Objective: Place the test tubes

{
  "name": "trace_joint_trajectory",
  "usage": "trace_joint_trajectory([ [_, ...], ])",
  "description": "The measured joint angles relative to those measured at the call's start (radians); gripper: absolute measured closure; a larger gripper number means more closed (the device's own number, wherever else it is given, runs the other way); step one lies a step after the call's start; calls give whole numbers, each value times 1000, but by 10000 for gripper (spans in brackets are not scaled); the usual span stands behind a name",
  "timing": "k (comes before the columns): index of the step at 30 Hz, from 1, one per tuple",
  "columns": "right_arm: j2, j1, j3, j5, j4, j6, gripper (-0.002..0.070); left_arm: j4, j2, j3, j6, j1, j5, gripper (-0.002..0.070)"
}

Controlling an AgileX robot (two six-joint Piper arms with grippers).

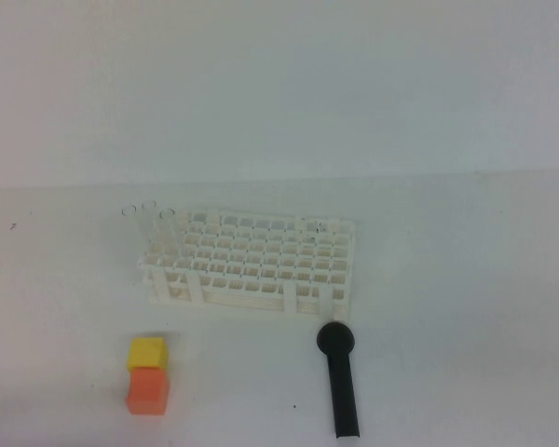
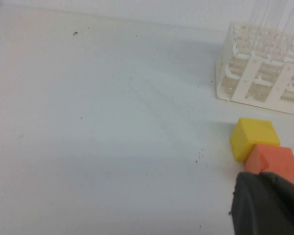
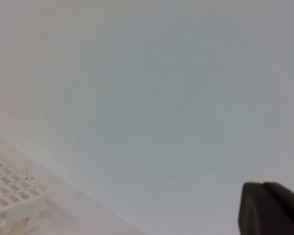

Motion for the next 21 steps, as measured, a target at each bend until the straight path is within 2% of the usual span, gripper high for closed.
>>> trace_joint_trajectory([
  [10, -153, -87, 23, 50, 0, 45, 677, 0, 0, 0, 0, 0, 0, 676],
  [13, -155, -105, 58, 94, -41, 216, 678, 0, 0, 0, 0, 0, 0, 676],
  [17, -198, -120, 111, 168, -201, 482, 678, 0, 0, 0, 0, 0, 0, 676],
  [21, -254, -150, 160, 293, -265, 650, 678, 0, 0, 0, 0, 0, 0, 676],
])
